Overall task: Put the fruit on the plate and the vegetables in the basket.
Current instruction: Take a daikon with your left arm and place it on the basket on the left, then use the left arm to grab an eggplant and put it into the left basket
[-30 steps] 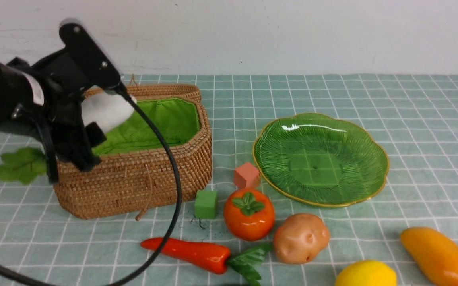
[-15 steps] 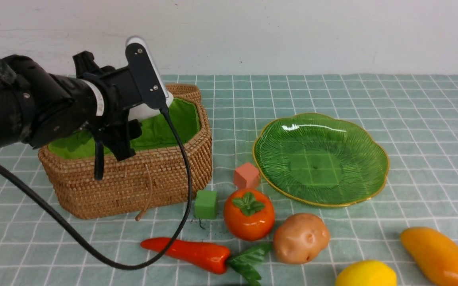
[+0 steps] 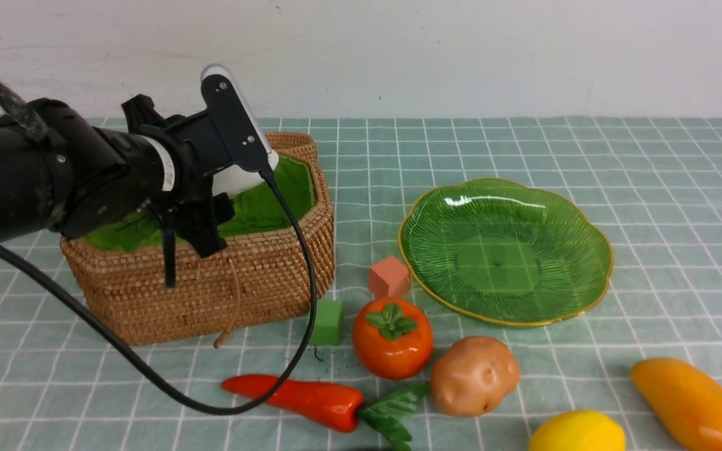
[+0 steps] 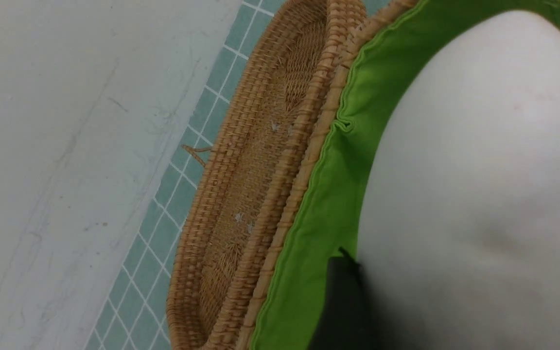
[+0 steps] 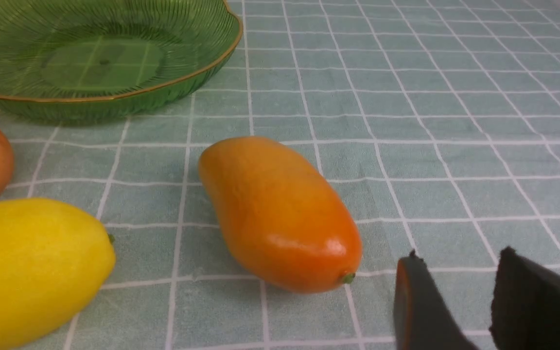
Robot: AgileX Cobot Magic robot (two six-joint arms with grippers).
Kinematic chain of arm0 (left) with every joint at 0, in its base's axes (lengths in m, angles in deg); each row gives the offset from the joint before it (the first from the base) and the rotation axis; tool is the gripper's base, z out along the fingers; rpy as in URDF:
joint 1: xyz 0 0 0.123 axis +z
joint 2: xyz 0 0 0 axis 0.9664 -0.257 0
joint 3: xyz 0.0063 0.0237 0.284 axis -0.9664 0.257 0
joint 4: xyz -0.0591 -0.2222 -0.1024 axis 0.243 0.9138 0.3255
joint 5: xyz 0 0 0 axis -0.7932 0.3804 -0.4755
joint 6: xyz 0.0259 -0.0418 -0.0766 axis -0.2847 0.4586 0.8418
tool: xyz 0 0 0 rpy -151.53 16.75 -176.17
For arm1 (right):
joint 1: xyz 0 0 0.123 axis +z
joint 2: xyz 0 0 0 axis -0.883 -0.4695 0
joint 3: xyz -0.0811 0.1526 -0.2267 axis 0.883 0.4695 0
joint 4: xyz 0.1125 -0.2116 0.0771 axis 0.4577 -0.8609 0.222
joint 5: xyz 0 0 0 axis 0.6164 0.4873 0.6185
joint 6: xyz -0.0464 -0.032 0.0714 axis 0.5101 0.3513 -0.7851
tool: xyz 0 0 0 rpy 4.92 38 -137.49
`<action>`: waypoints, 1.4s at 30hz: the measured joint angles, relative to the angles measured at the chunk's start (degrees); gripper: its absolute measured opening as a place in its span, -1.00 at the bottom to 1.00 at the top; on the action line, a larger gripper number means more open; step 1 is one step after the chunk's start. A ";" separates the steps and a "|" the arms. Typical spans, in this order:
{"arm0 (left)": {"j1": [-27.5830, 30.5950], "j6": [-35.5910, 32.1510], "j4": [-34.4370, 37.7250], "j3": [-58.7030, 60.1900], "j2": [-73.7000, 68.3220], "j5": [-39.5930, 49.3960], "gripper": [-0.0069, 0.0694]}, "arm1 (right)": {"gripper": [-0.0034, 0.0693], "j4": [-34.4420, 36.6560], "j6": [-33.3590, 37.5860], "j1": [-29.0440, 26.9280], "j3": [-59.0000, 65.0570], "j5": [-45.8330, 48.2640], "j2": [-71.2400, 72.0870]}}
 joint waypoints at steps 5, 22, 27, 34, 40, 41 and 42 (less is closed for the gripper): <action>0.00 2.67 0.00 0.00 0.05 0.00 0.68 | -0.24 0.00 0.00 0.00 0.00 0.00 0.00; -6.99 5.67 17.03 0.00 12.11 17.82 0.59 | -0.24 0.00 0.00 0.00 0.00 0.00 0.00; -14.45 4.84 31.68 0.00 13.03 33.25 0.53 | -0.24 0.00 0.00 0.00 0.00 0.00 0.00; -22.26 -12.19 39.23 0.00 8.79 46.08 0.52 | -0.24 0.00 0.00 0.00 0.00 0.00 0.00; -26.43 -25.75 45.29 -0.04 2.27 46.24 0.52 | -0.24 0.00 0.00 0.00 0.00 0.00 0.00; -27.08 -26.73 45.54 -0.04 0.96 45.15 0.52 | -0.24 0.00 0.00 0.00 0.00 0.00 0.00; -27.08 -26.88 45.54 -0.04 0.96 44.94 0.52 | -0.24 0.00 0.00 0.00 0.00 0.00 0.00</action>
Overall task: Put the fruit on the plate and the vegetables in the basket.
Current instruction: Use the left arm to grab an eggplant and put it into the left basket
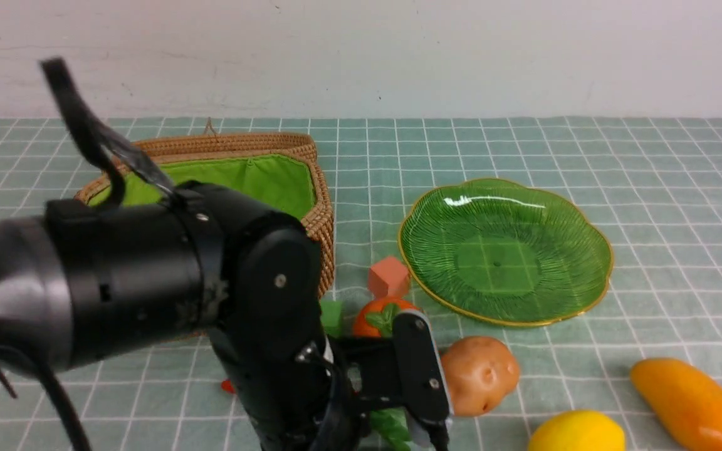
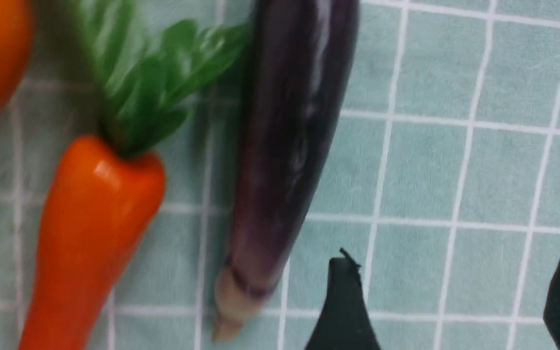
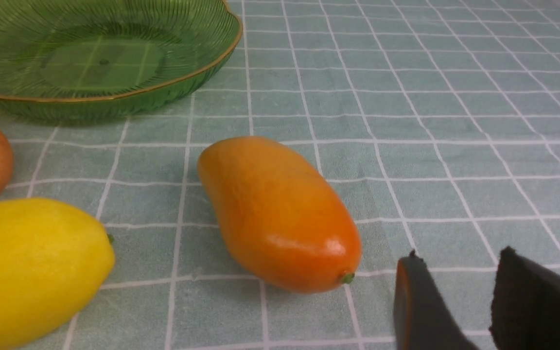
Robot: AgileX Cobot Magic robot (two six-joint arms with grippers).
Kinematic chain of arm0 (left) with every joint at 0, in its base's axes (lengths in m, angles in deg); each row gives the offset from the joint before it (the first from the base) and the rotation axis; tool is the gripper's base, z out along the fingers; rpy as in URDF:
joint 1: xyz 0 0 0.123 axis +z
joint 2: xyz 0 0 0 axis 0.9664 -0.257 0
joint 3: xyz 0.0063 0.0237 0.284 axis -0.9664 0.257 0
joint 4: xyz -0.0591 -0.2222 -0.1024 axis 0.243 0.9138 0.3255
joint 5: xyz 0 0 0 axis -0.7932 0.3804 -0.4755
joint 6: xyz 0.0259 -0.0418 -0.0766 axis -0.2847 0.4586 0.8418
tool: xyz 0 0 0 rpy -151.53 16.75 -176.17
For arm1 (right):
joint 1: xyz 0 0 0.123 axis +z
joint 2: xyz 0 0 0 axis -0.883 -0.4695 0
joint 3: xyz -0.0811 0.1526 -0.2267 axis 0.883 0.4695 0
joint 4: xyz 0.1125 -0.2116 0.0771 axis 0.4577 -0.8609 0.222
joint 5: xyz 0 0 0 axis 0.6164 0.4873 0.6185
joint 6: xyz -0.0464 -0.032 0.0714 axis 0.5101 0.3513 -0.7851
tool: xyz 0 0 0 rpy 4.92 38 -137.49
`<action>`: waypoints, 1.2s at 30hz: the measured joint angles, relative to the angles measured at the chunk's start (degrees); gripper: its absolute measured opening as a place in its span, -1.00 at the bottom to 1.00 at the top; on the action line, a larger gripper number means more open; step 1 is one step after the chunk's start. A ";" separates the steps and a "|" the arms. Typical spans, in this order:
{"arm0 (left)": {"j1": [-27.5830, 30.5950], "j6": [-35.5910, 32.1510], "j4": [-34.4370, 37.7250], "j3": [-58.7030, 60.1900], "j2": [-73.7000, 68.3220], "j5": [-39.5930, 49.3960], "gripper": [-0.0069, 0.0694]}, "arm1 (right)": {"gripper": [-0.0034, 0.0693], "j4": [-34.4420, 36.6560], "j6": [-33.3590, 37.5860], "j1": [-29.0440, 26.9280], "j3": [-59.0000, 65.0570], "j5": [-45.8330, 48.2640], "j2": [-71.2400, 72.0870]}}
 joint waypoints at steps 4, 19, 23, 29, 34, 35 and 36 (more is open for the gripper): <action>-2.89 -1.20 -0.20 0.00 -2.85 -6.50 0.57 | -0.24 0.00 0.00 0.00 0.00 0.00 0.00; -3.72 0.65 -2.68 -0.32 -8.54 -15.88 0.69 | -0.24 0.00 0.00 0.00 0.00 0.00 0.00; -2.74 0.76 -2.69 -0.32 -11.81 -16.26 0.68 | -0.24 0.00 0.00 0.00 0.00 0.00 0.00; -2.69 0.76 -1.71 -0.35 -13.32 -15.29 0.54 | -0.24 0.00 0.00 0.00 0.00 0.00 0.00; -2.69 0.76 -1.84 -0.35 -13.43 -12.93 0.13 | -0.24 0.00 0.00 0.00 0.00 0.00 0.00; -2.69 0.76 -2.22 -0.35 -13.36 -12.17 0.13 | -0.24 0.00 0.00 0.00 0.00 0.00 0.00; -2.69 0.76 -2.61 -0.35 -13.23 -11.80 0.13 | -0.24 0.00 0.00 0.00 0.00 0.00 0.00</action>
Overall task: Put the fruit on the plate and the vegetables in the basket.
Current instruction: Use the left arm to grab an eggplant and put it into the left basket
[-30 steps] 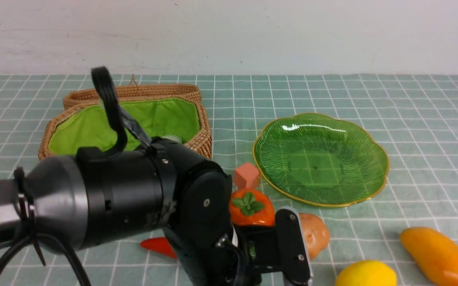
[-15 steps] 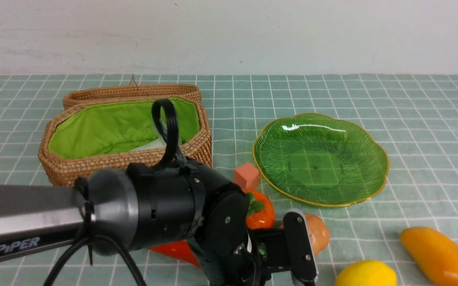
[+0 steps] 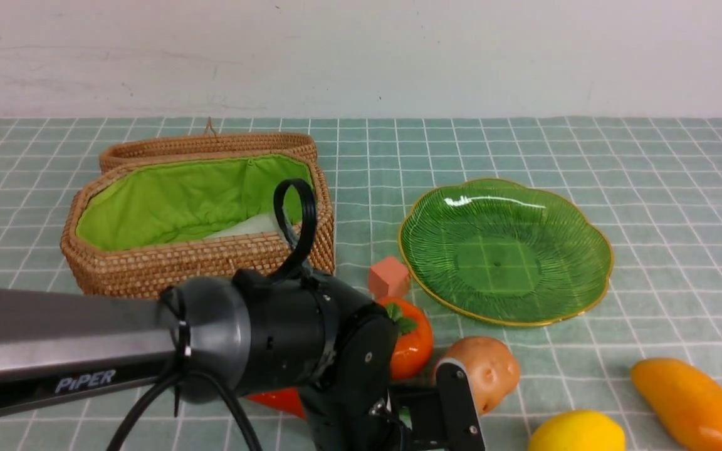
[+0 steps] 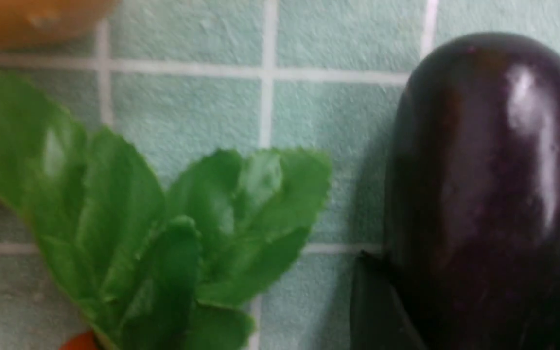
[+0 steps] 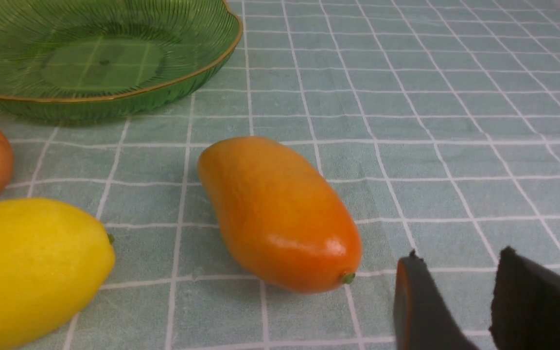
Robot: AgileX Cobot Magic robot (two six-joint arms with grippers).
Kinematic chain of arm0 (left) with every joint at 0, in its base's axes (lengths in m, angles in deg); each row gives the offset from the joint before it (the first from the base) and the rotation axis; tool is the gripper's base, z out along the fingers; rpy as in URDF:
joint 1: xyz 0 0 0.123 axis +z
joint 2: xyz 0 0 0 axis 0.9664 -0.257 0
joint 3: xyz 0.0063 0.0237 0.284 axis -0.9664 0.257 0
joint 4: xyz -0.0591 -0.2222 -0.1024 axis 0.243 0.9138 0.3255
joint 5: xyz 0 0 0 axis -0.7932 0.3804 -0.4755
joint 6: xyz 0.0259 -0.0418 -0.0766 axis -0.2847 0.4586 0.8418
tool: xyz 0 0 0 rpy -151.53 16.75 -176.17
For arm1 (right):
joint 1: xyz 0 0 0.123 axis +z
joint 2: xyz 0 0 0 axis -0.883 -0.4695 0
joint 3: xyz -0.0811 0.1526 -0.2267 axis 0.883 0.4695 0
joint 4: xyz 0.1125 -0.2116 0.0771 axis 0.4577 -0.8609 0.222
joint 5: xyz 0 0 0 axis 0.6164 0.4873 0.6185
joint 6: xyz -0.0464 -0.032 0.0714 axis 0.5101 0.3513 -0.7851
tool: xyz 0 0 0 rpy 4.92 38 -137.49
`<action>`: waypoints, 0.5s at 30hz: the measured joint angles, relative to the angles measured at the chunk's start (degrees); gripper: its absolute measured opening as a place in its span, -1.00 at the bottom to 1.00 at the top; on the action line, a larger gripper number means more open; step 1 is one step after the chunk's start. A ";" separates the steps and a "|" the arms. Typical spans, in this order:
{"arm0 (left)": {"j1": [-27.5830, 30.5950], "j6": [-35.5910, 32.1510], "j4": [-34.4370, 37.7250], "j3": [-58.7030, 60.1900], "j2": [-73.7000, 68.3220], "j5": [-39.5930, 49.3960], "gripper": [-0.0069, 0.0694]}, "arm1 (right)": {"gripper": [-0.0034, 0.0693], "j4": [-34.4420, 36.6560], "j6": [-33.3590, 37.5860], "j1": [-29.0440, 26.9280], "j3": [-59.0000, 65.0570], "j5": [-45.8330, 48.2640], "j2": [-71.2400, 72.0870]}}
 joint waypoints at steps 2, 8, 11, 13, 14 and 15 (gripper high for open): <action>0.00 0.00 -1.31 0.00 1.11 1.29 0.13 | -0.24 0.00 0.00 0.00 0.00 0.00 0.00; 1.83 2.02 -6.51 0.00 9.88 4.52 0.13 | -0.24 0.00 0.00 0.00 0.00 0.00 0.00; 6.01 4.39 -10.10 0.00 15.79 5.26 0.13 | -0.24 0.00 0.00 0.00 0.00 0.00 0.00; 8.69 4.90 -11.53 0.00 18.27 5.26 0.13 | -0.24 0.00 0.00 0.00 0.00 0.00 0.00; 10.72 5.04 -12.45 0.00 19.82 4.98 0.13 | -0.24 0.00 0.00 0.00 0.00 0.00 0.00; 12.88 5.11 -13.28 0.00 21.24 4.28 0.13 | -0.24 0.00 0.00 0.00 0.00 0.00 0.00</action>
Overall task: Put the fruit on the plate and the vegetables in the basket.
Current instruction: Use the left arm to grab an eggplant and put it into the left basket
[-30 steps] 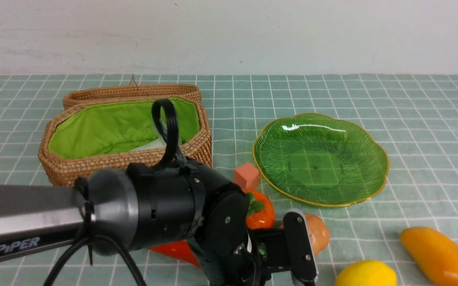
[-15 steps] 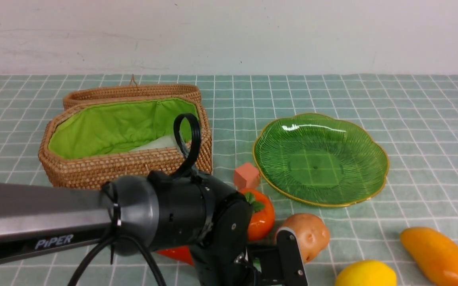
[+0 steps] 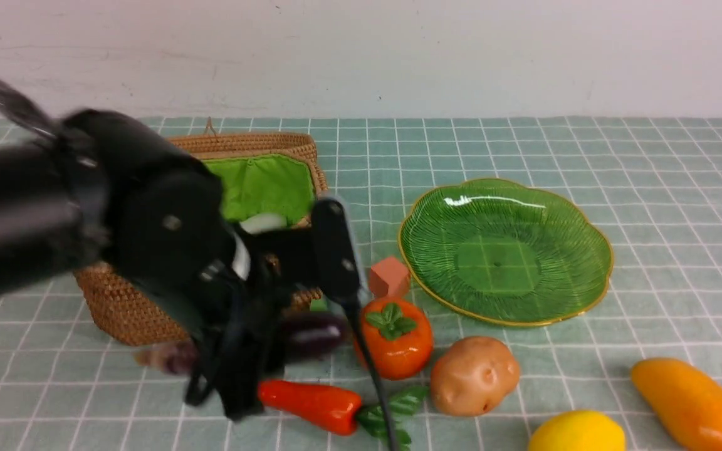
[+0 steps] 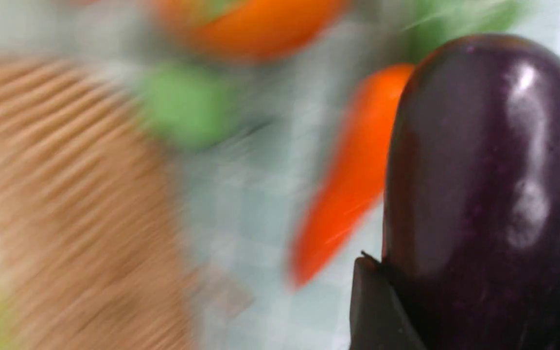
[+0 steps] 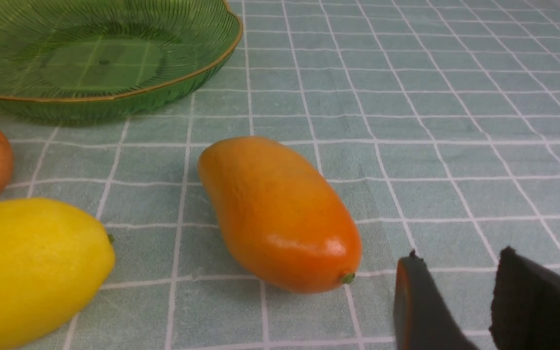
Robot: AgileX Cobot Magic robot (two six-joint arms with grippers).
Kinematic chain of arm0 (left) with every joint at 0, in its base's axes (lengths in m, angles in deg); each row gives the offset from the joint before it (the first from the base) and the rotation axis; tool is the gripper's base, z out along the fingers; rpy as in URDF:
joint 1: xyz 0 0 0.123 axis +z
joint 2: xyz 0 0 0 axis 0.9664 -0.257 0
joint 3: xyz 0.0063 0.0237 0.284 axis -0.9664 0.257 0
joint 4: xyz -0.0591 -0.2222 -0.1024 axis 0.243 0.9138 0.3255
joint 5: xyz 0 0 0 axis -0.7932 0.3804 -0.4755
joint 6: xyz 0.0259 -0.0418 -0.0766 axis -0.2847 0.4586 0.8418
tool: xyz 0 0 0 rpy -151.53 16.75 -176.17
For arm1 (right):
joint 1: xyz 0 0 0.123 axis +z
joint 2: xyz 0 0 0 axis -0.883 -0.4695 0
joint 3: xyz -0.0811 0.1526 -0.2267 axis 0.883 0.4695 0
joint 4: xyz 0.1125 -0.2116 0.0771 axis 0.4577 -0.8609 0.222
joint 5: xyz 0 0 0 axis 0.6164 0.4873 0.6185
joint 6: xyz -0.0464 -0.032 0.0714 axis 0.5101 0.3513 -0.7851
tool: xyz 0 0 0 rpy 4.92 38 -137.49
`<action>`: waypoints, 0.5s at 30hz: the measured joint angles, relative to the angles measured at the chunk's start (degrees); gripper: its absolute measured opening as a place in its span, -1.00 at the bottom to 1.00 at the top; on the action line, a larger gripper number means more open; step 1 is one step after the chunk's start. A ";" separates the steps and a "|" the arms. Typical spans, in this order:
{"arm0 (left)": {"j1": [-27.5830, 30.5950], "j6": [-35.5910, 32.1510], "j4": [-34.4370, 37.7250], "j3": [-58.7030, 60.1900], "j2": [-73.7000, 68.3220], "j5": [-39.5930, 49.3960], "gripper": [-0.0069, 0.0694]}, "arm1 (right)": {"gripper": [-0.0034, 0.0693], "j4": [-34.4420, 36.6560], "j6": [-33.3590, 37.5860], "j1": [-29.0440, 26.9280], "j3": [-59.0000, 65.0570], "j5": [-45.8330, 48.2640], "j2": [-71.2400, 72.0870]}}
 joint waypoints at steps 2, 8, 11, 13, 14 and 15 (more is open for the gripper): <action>5.68 0.05 -1.75 0.00 2.92 -3.09 0.13 | -0.24 0.00 0.00 0.00 0.00 0.00 0.00; 18.82 -3.37 -3.63 0.00 4.75 -18.65 0.13 | -0.24 0.00 0.00 0.00 0.00 0.00 0.00; 19.48 -6.11 -5.65 0.00 3.37 -25.45 0.13 | -0.24 0.00 0.00 0.00 0.00 0.00 0.00; 19.48 -7.01 -6.64 0.00 2.28 -29.04 0.13 | -0.24 0.00 0.00 0.00 0.00 0.00 0.00; 19.48 -7.71 -7.49 0.00 0.50 -34.03 0.13 | -0.24 0.00 0.00 0.00 0.00 0.00 0.00; 19.48 -7.58 -7.64 0.00 -0.96 -37.42 0.13 | -0.24 0.00 0.00 0.00 0.00 0.00 0.00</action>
